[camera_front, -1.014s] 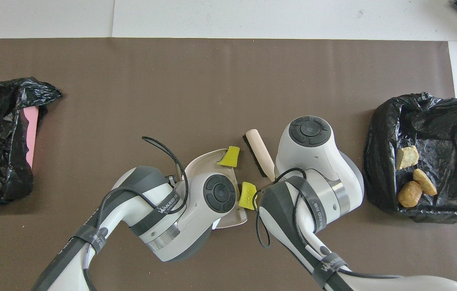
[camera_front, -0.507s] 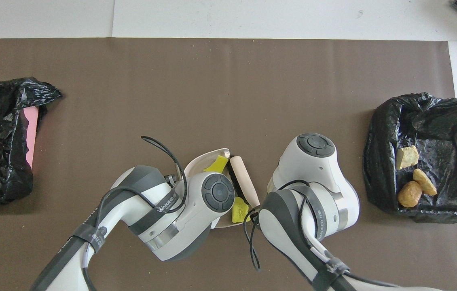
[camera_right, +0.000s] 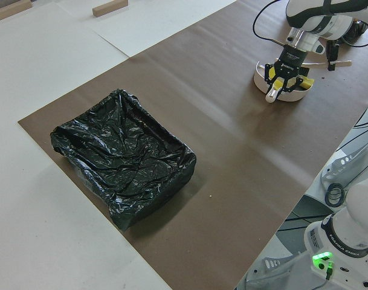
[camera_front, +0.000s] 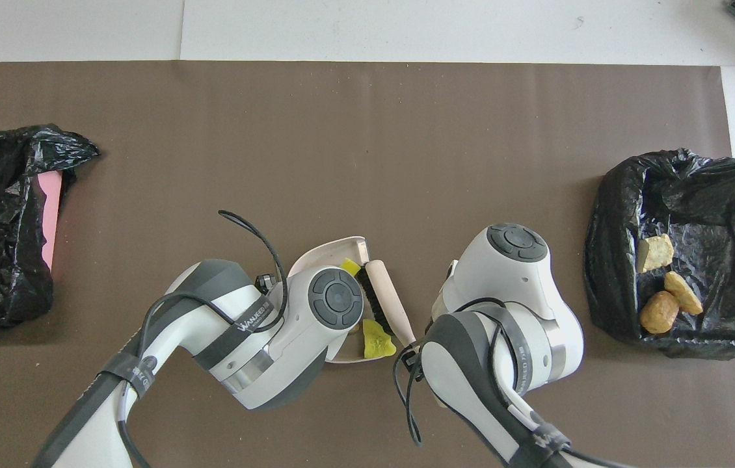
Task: Sweep and dump trash in bin
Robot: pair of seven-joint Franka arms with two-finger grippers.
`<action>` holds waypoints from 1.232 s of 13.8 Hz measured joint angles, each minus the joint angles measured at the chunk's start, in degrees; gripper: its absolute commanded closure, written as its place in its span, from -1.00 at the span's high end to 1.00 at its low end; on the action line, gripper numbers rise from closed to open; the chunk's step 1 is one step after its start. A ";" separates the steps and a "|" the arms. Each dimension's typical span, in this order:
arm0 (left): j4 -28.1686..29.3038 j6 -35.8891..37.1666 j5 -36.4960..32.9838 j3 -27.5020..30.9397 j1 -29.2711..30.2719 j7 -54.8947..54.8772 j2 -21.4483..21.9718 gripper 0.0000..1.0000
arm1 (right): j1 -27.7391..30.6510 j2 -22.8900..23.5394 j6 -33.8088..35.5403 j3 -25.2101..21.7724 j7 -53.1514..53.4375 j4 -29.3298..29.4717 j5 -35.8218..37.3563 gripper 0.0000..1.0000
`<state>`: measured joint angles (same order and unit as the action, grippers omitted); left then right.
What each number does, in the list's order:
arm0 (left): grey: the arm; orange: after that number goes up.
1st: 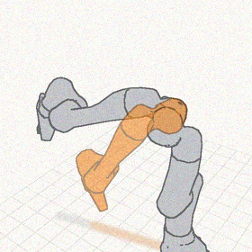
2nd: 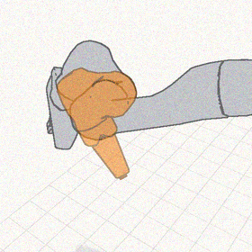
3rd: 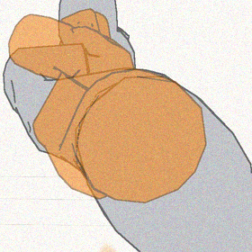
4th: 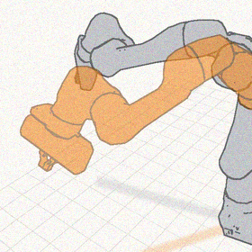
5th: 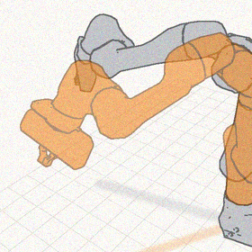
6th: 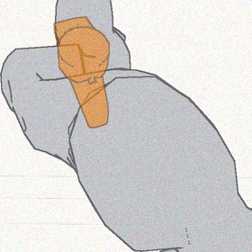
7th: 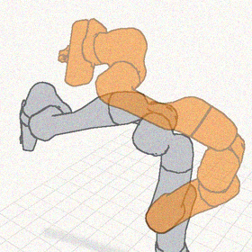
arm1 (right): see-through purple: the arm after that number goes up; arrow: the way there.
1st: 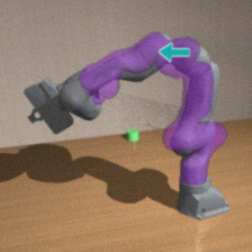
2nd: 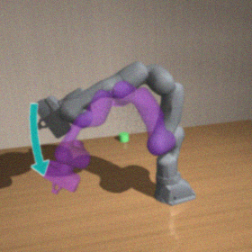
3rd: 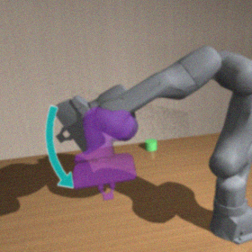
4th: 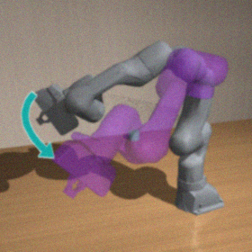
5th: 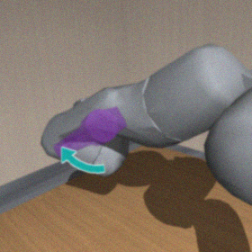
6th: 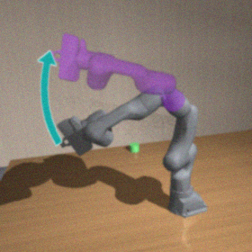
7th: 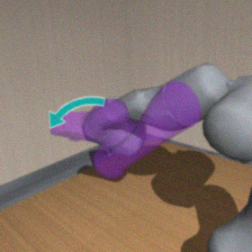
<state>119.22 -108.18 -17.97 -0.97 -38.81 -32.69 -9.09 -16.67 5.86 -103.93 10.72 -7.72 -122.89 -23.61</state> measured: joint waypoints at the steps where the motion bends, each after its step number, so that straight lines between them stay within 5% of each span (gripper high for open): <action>1: 0.00 -0.16 0.00 0.01 0.56 -0.82 0.00 -1.00 | -0.14 -0.06 -0.13 0.00 1.10 0.18 1.33 -1.00; 13: 0.01 -2.82 0.18 0.10 3.18 -7.47 0.04 -1.00 | -0.86 -2.49 0.04 -0.01 8.96 2.27 9.49 -1.00; 17: 0.99 -4.27 0.23 -0.25 2.81 -6.57 0.32 -1.00 | -0.55 -3.43 0.03 -0.05 12.27 -1.13 11.55 -1.00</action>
<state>120.22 -112.45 -17.74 -1.22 -36.00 -39.26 -8.77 -17.22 2.42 -103.90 10.67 4.54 -124.02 -12.06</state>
